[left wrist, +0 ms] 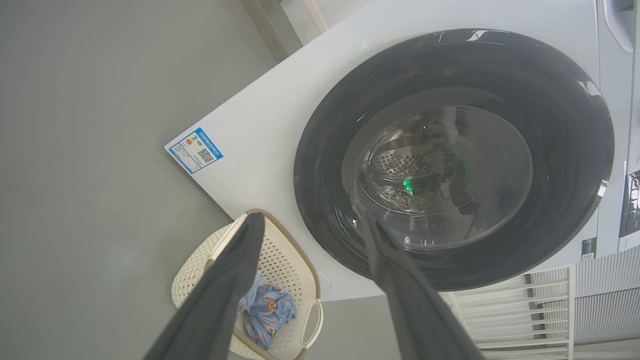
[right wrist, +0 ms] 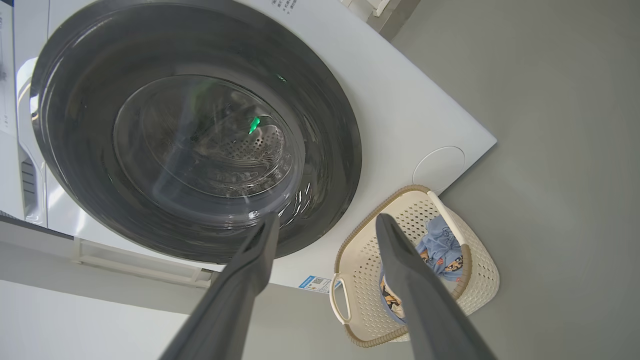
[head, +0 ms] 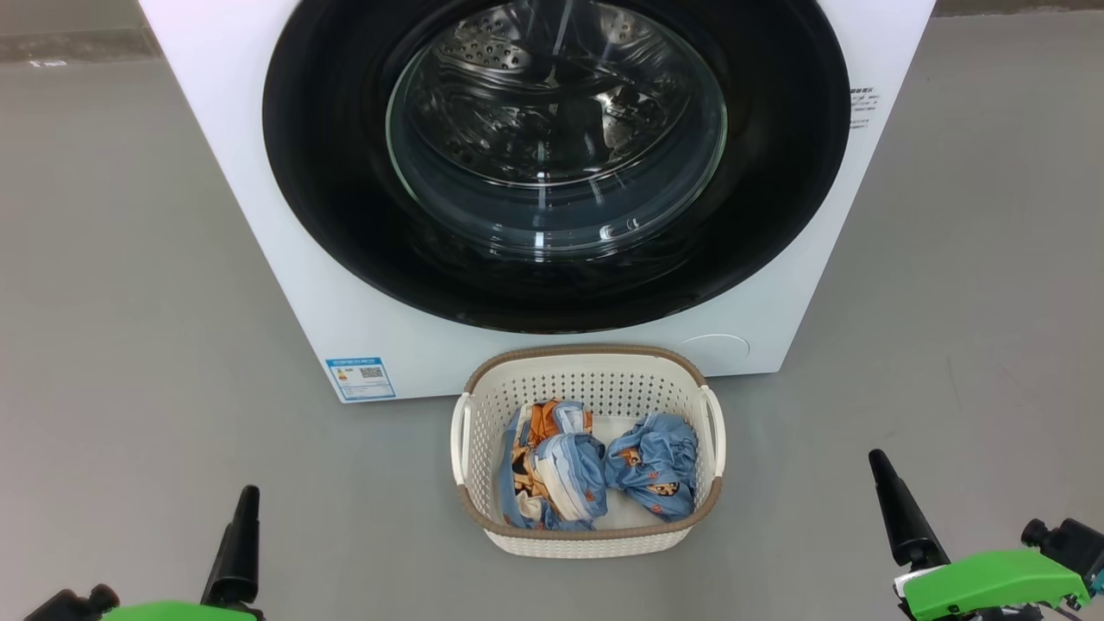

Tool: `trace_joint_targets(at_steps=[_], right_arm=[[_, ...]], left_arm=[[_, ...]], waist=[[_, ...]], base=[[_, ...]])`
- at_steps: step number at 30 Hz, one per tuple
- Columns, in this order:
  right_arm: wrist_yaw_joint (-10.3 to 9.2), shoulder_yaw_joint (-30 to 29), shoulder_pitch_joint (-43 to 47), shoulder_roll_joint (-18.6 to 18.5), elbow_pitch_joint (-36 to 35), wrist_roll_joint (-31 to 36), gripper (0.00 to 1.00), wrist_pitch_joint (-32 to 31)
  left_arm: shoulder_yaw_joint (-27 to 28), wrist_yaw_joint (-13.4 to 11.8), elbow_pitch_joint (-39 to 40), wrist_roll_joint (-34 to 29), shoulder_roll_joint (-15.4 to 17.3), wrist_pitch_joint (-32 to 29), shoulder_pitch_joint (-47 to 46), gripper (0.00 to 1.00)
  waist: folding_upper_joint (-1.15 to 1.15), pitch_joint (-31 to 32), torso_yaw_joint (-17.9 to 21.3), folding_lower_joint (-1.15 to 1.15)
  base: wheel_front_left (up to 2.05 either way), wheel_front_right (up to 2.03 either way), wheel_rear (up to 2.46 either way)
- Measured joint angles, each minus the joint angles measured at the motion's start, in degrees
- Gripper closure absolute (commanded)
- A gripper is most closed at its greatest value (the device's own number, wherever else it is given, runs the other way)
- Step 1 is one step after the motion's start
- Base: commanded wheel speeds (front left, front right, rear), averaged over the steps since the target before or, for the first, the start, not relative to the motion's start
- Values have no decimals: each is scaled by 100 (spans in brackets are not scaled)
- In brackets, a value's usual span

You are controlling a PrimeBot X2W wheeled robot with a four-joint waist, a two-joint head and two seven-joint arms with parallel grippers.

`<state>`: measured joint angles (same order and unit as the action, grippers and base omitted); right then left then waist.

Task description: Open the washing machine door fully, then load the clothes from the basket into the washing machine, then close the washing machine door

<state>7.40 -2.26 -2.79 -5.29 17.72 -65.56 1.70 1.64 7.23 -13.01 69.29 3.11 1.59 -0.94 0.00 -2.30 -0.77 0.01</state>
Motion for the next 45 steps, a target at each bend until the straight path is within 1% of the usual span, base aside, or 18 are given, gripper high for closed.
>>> trace_joint_targets(at_steps=[12, 21, 45], right_arm=[[0, 126, -87, -65, 23, 898, 0, 192], [0, 146, -107, -141, 54, 1548, 0, 353], [0, 267, -179, -266, 113, 2988, 0, 740]], left_arm=[[-31, 1, 45, -939, 7, 201, -4, 0], [-83, 1, 134, -1798, 65, 355, -4, 0], [-203, 8, 321, -3357, 124, 750, -2, 0]], waist=[[0, -5, -9, 0], [0, -3, -25, 0], [0, -52, -66, 0]], base=[[0, 0, 0], [0, 0, 0], [0, 0, 0]])
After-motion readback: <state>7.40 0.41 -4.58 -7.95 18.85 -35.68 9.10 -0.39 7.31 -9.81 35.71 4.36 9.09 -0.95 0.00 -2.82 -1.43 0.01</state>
